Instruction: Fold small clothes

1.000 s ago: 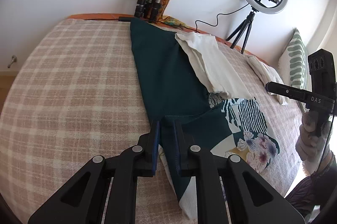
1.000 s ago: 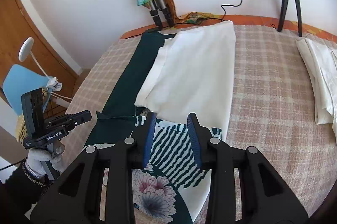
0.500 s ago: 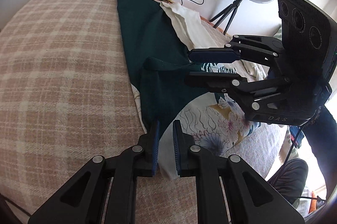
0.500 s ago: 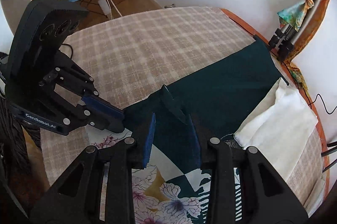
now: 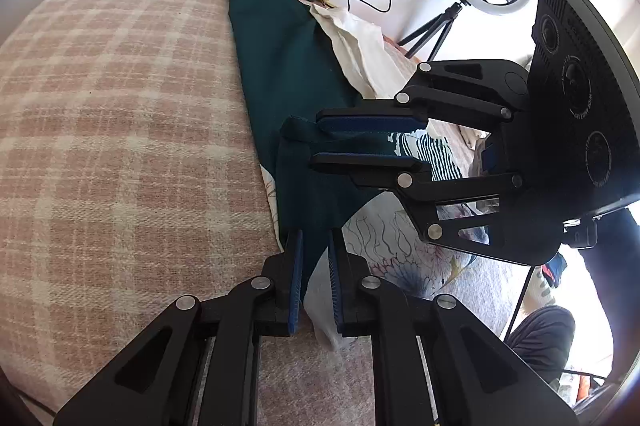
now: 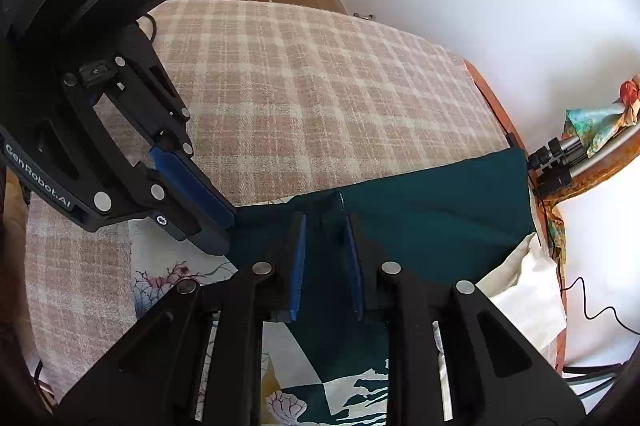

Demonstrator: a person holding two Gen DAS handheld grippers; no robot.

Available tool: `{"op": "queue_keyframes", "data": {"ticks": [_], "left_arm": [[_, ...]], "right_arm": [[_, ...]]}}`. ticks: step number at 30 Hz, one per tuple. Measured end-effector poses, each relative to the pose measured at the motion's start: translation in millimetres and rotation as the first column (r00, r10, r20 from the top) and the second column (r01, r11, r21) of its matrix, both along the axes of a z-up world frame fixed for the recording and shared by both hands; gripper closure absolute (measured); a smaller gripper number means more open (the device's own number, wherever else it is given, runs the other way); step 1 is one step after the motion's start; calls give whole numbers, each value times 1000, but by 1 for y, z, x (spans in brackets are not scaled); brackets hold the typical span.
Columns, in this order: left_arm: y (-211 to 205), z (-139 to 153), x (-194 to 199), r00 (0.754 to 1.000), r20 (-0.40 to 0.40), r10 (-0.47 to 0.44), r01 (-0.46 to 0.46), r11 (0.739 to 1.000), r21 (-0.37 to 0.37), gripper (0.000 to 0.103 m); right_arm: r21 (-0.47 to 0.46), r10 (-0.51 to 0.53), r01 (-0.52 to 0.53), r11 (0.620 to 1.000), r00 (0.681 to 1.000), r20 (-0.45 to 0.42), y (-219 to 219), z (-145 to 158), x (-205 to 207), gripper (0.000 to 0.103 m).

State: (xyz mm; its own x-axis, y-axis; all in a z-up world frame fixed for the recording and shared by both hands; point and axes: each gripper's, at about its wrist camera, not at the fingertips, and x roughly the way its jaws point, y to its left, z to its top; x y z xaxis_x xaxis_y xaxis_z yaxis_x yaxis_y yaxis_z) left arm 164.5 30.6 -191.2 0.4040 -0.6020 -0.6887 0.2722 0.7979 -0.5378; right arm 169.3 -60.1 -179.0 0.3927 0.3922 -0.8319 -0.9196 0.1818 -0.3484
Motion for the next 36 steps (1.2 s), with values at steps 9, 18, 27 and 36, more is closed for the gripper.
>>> {"op": "queue_keyframes", "data": {"ticks": [9,18,27,36], "left_arm": [[0,-2,0,1000,8,2,-2,1000,-7,92],[1,-3,-2,1000,18,-8,8,1000,1,92],[2,-4,-1,1000,16,-11,11,1000,-3,92],[1,1,-1,1000,21,23,-24,999,38,92]], "right_arm": [[-45,7,-6,999,1000,22,6,-14,11,99],[16,-176,225,974,802,-571,-19,17,81,101],[-26,-264,532,846,376,-888,-90,-25,61,101],[148,-301,559,816,629,-716,-67,20,86,101]]}}
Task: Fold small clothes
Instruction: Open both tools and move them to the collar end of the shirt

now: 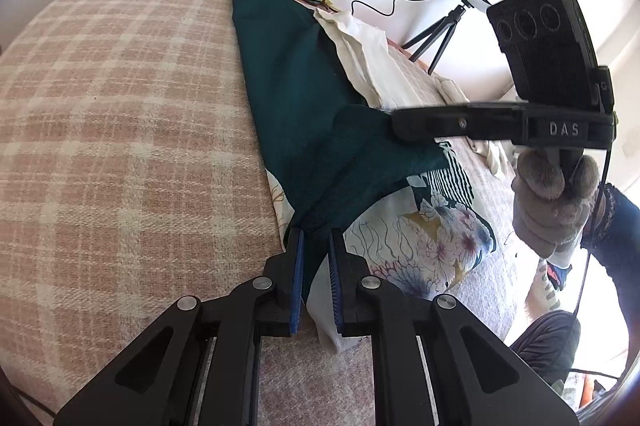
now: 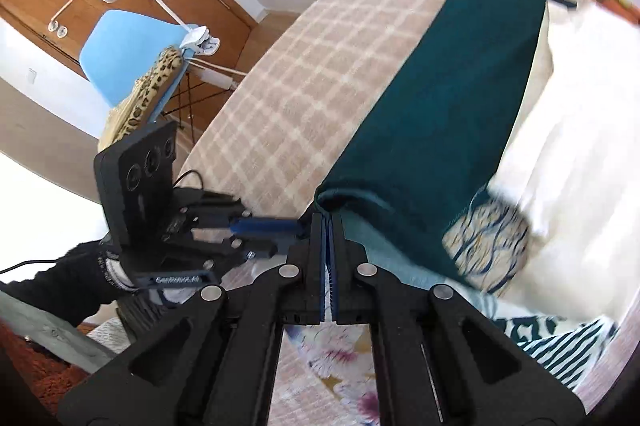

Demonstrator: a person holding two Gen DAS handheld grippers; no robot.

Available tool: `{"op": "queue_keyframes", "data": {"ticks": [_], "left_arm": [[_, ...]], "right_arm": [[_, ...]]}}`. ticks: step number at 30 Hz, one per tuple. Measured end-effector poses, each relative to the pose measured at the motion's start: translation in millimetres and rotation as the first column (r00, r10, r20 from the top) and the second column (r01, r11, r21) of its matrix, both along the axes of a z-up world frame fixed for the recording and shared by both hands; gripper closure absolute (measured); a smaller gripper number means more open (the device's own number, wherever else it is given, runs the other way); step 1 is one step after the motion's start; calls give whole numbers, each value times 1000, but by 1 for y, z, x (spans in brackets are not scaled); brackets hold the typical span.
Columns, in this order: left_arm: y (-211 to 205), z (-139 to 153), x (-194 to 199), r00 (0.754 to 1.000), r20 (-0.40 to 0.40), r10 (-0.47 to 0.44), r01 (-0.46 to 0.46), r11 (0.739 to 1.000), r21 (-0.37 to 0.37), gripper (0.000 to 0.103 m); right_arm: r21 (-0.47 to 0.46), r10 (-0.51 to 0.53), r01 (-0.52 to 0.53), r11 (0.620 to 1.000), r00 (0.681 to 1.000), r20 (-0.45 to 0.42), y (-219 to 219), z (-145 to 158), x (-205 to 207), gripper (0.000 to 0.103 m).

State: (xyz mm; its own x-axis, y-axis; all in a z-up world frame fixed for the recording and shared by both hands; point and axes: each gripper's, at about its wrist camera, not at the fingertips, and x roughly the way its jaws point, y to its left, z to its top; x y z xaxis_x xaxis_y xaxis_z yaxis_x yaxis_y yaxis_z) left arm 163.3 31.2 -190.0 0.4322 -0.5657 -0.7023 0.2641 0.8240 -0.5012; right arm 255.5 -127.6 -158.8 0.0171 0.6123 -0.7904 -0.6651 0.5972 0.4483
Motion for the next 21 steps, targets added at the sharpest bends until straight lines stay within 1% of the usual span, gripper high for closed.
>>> {"op": "queue_keyframes", "data": {"ticks": [1,2,3,4,5,7,8,9,11,13,15,17,18,20,21], "left_arm": [[-1,3,-1,1000,18,7,-8,999,33,92],[-2,6,-1,999,36,15,-17,998,59,92],[-3,10,-2,999,49,14,-17,998,66,92],[-4,14,-3,998,64,7,-11,998,64,92],[-5,20,-5,996,91,5,-12,997,72,92],[-8,30,-8,989,147,-9,-6,995,100,92],[-9,33,-8,987,158,-16,0,994,106,92],[-9,34,-6,987,162,-14,-4,994,107,92],[-5,35,0,988,156,4,-19,995,97,92],[-1,36,7,989,146,14,-25,997,70,92],[0,40,15,987,158,29,-43,996,84,92],[0,43,21,986,161,35,-49,995,87,91],[1,44,24,987,158,41,-55,995,87,87],[2,48,32,986,159,54,-68,994,84,86],[2,52,37,985,162,55,-69,994,82,86]], "right_arm": [[-62,-9,15,998,995,102,10,7,8,101],[-120,-31,55,991,981,194,17,14,17,101],[-124,-64,91,988,976,206,18,19,27,101],[-115,-88,112,987,977,196,16,24,36,101],[-96,-118,141,985,970,214,11,32,37,100],[-46,-157,172,984,959,238,-5,47,29,96],[-30,-164,177,984,955,246,-15,53,22,86],[-31,-185,200,979,945,271,-26,57,13,73],[-7,-239,253,967,920,310,-57,65,-3,64],[18,-297,308,951,898,325,-86,66,-20,64],[28,-359,372,928,871,336,-116,65,-34,64],[10,-407,430,903,848,341,-139,59,-43,64],[3,-429,456,890,836,343,-150,56,-47,64],[-20,-464,503,864,810,358,-167,47,-52,64],[-28,-470,513,858,805,361,-173,44,-52,64]]}}
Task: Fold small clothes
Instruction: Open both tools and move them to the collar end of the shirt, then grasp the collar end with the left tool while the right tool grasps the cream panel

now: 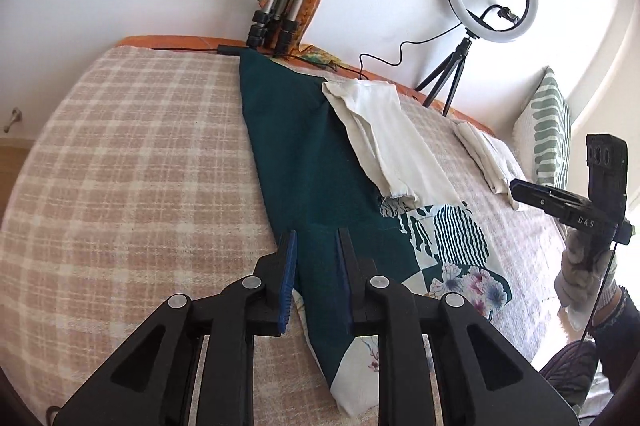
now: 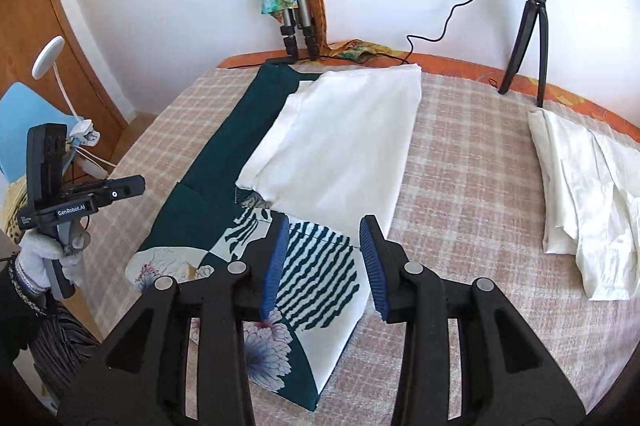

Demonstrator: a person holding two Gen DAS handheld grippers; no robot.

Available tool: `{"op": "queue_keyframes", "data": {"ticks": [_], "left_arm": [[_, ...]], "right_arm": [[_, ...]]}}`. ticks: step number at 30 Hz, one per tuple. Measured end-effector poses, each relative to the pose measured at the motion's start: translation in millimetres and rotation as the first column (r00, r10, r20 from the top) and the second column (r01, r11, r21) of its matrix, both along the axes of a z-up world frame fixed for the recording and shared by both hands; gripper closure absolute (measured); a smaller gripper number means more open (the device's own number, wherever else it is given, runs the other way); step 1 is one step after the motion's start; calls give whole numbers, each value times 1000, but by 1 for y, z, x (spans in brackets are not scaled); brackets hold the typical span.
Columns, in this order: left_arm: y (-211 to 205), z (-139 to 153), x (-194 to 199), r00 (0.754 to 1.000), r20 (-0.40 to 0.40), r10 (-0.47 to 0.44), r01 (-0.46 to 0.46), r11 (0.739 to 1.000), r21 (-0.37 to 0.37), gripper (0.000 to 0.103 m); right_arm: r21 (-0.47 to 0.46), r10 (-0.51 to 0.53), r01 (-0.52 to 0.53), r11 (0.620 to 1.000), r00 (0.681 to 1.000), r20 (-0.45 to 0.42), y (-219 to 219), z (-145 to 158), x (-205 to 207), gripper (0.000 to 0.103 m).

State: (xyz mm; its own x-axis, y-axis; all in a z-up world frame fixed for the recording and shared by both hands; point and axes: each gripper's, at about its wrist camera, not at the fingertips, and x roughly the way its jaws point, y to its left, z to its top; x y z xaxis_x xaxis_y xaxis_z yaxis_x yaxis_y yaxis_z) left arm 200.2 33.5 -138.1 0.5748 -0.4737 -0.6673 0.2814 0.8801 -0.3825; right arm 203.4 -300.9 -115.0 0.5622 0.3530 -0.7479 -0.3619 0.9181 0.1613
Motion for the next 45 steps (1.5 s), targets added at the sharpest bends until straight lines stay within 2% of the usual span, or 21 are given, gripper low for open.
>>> {"op": "queue_keyframes", "data": {"ticks": [1,2,3,5,11,15,20,26,31,35,37,38,40,41,42,43,45], "left_arm": [[0,4,6,1000,5,3,-3,1000,0,85],[0,8,13,1000,11,1,-1,1000,0,81],[1,12,22,1000,14,-2,2,1000,-6,68],[4,18,43,1000,14,4,-4,1000,-26,51],[8,21,108,999,-24,22,-23,1000,-9,51],[10,8,145,998,-68,19,-19,1000,-8,51],[14,-12,188,993,-113,43,-45,999,-13,51],[12,-29,226,992,-118,38,-43,998,-35,51],[7,-47,249,990,-135,46,-56,996,-72,51],[2,-50,258,995,-96,39,-49,994,-102,51],[-1,-50,260,996,-82,32,-39,995,-90,53],[-2,-49,262,996,-81,32,-39,996,-86,57],[-4,-49,265,996,-85,13,-21,995,-97,76],[-6,-49,266,996,-85,13,-21,996,-88,95],[-7,-48,265,997,-80,15,-22,996,-83,100],[-9,-49,265,997,-71,17,-23,996,-83,100],[-11,-45,262,999,-49,2,-8,994,-105,101]], "right_arm": [[-8,-11,11,1000,1000,-2,-6,-3,1,64],[-17,-28,28,999,1000,-1,-12,-5,4,64],[-19,-40,40,999,999,-4,-17,-7,8,63],[-1,-49,49,999,998,-30,-29,-8,19,57],[27,-81,84,996,993,-80,-49,-10,73,52],[65,-60,69,995,989,-134,-47,-21,121,40],[113,-62,82,990,984,-169,-37,-41,183,40],[172,-101,135,976,976,-192,-41,-67,246,40],[219,-112,157,963,972,-205,-42,-81,280,40],[235,-75,119,965,979,-191,-31,-80,294,40],[211,-53,92,973,981,-186,-23,-79,298,40],[197,-47,83,977,983,-179,-19,-78,299,42],[200,-31,70,977,981,-190,-15,-79,303,56],[204,-29,71,976,980,-199,-13,-80,304,69],[210,-30,74,975,978,-205,-13,-81,305,84],[215,-28,74,974,977,-210,-12,-81,305,90],[210,-23,65,976,981,-195,-8,-76,301,94]]}}
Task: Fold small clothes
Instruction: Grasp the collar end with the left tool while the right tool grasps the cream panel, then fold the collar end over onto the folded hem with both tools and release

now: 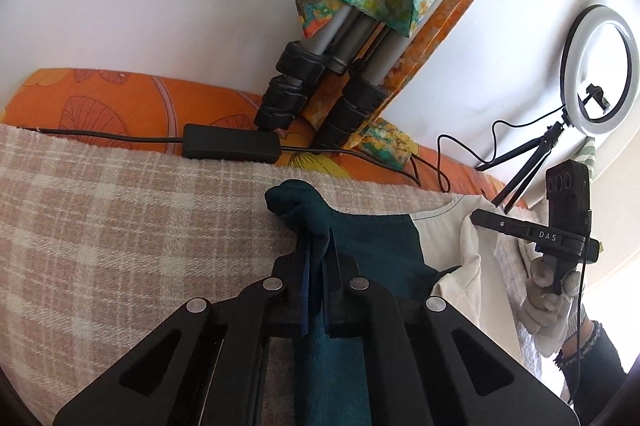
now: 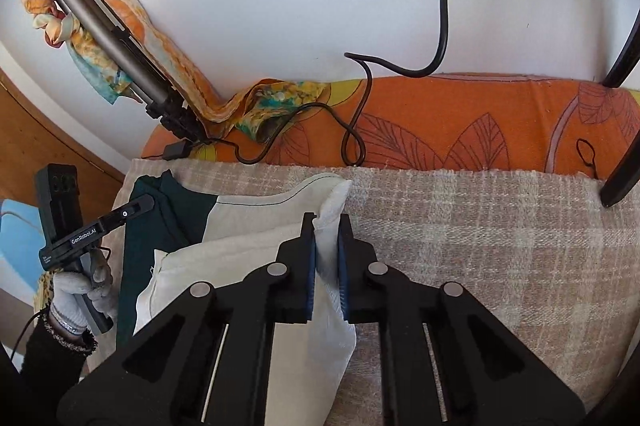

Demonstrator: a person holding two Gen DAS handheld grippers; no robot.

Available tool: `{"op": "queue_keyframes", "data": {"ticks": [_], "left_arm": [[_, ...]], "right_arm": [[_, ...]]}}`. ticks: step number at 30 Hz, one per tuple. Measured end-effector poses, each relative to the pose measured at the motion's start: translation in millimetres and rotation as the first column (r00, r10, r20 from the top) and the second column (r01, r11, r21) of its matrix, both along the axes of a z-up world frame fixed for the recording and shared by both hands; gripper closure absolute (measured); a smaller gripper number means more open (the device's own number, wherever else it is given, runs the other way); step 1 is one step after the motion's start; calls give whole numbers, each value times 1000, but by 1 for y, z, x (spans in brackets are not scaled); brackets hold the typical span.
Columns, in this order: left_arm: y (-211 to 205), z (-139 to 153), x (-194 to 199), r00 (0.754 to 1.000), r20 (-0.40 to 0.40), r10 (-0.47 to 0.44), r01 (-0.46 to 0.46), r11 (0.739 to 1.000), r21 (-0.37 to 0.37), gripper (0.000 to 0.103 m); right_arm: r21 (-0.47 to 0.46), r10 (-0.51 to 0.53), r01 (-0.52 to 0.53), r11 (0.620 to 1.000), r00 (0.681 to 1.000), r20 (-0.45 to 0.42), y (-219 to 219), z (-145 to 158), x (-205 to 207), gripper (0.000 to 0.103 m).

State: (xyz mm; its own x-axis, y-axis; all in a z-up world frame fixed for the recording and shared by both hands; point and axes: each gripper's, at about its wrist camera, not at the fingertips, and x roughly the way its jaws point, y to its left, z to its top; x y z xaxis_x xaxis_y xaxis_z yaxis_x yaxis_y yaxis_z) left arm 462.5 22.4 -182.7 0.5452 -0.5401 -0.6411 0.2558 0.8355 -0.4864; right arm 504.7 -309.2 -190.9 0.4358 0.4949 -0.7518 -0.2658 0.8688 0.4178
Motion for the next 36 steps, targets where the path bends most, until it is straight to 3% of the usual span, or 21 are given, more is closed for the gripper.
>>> {"op": "queue_keyframes", "data": {"ticks": [11,17,23,30,36], "left_arm": [[-1,49,-49,996,83,-26,25,1000,2,102],[-4,81,-100,990,138,-37,35,999,23,102],[3,95,-165,986,158,-47,45,999,19,102],[4,71,-251,989,128,-75,70,997,44,102],[-7,33,-309,987,87,-135,120,980,160,102]], "right_arm": [[-7,20,-19,1000,993,113,-2,69,-50,97],[-20,55,-52,998,983,176,-5,112,-113,97],[-53,92,-83,995,976,198,-7,134,-190,97],[-93,124,-106,990,970,208,-8,116,-284,97],[-167,143,-117,979,977,158,-8,65,-343,97]]}}
